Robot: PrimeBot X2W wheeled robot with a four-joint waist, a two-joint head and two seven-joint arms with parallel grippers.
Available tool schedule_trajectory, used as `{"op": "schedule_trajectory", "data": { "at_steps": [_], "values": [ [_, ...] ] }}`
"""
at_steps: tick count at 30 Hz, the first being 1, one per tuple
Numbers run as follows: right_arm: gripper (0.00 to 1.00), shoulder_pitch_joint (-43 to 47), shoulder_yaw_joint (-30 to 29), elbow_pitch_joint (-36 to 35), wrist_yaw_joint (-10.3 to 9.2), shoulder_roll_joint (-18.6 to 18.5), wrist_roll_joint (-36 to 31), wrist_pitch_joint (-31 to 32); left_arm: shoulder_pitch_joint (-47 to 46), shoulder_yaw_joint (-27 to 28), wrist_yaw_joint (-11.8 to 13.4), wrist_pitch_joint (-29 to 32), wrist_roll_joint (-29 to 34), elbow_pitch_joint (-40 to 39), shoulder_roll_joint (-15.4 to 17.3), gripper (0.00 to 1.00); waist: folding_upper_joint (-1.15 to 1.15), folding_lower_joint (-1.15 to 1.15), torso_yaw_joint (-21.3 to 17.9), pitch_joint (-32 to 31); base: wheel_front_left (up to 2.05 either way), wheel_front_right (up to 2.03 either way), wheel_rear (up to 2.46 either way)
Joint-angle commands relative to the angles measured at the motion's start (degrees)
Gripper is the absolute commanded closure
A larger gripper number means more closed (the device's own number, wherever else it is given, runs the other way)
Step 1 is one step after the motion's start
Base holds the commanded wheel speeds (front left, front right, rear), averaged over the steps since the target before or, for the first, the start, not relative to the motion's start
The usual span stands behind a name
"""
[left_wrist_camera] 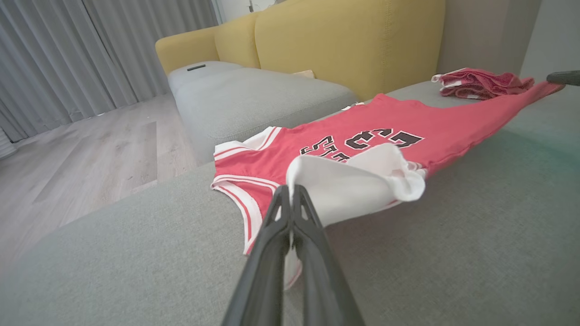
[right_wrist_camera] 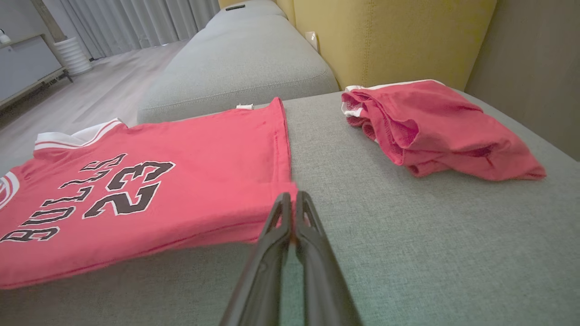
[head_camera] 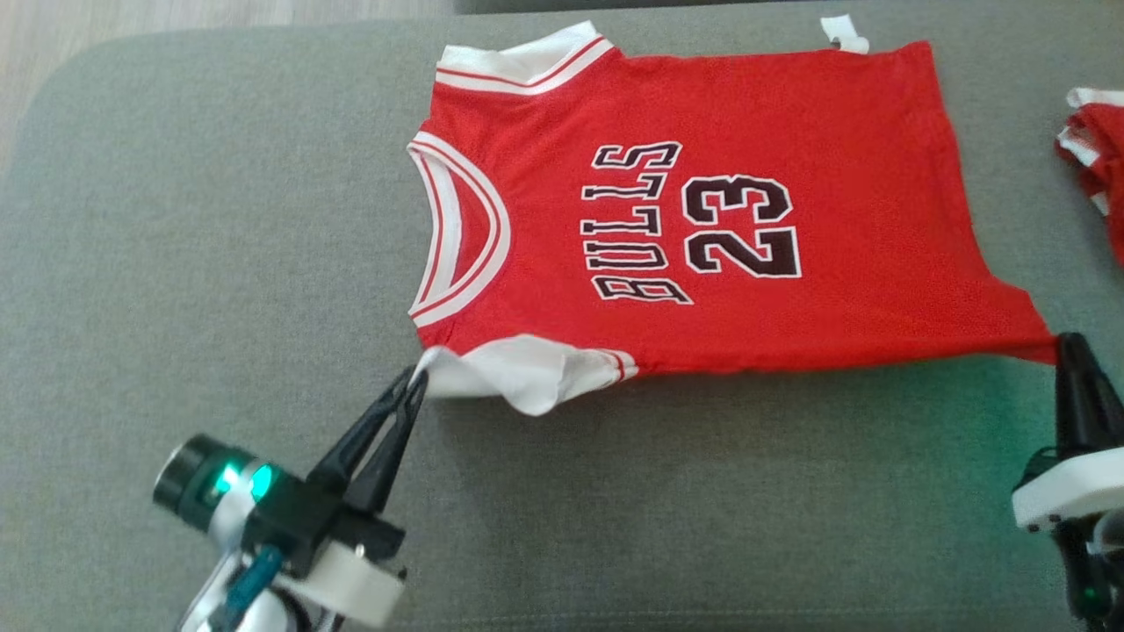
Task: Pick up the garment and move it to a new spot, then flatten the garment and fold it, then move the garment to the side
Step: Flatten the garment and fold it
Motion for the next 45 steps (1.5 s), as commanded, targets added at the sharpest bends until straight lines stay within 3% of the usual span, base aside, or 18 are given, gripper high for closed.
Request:
{"op": "schedule_trajectory", "data": {
  "at_steps": [1,10,20,30,36,37,38,39,40,45],
  "values": [
    [1.0,-1.81,-0.02,-1.94,0.39,-0.93,-0.98,0.14,-4.86,3.29,-0.9,-0.28,0.65,-0.61,-0.18,1.0,0.0,0.01,0.52,0.85,0.0,0.0,0.0],
    [1.0,-11.39,1.02,5.16,0.39,-3.36,-5.37,-1.04,-17.85,4.61,-5.22,-0.28,3.42,6.05,-3.5,1.0,0.0,0.01,0.99,5.68,0.0,0.0,0.0],
    [1.0,-21.02,4.07,12.61,0.39,-6.3,-7.3,-2.29,-29.14,3.32,-7.56,-0.28,6.41,11.24,-4.22,1.0,0.0,0.01,1.05,9.99,0.0,0.0,0.0],
    [1.0,-28.57,6.28,19.86,0.39,-7.25,-8.14,-5.73,-36.39,1.32,-7.11,-0.28,7.95,14.82,-4.65,1.0,0.0,0.01,1.05,12.88,0.0,0.0,0.0],
    [1.0,-31.49,7.67,24.1,0.39,-7.41,-8.37,-7.45,-38.14,0.04,-5.38,-0.28,8.41,17.37,-4.44,1.0,0.0,0.01,0.88,13.39,0.0,0.0,0.0],
    [0.85,-31.81,7.7,24.72,0.39,-7.3,-8.36,-7.8,-38.1,0.17,-5.12,-0.28,7.79,17.62,-4.7,1.0,0.0,0.01,0.85,13.35,0.0,0.0,0.0],
    [0.0,-32.03,7.79,25.33,0.39,-7.19,-8.42,-8.09,-37.87,0.4,-4.81,-0.28,7.22,18.19,-4.9,0.58,0.0,0.01,0.83,13.22,0.0,0.0,0.0],
    [0.0,-32.19,7.66,25.85,0.39,-7.09,-8.55,-8.51,-37.6,0.61,-4.53,-0.28,6.76,18.59,-5.06,0.05,0.0,0.01,0.79,12.98,0.0,0.0,0.0],
    [0.0,-32.3,7.41,26.21,0.39,-6.94,-8.71,-9.01,-37.2,1.07,-3.94,-0.28,6.26,18.78,-5.28,0.0,0.0,0.01,0.75,12.7,0.0,0.0,0.0],
    [0.0,-30.88,6.39,26.34,0.39,-5.78,-9.02,-11.23,-31.29,4.94,-0.96,-0.28,2.15,17.97,-7.01,0.0,0.0,0.01,0.52,10.23,0.0,0.0,0.0]
  ]
}}
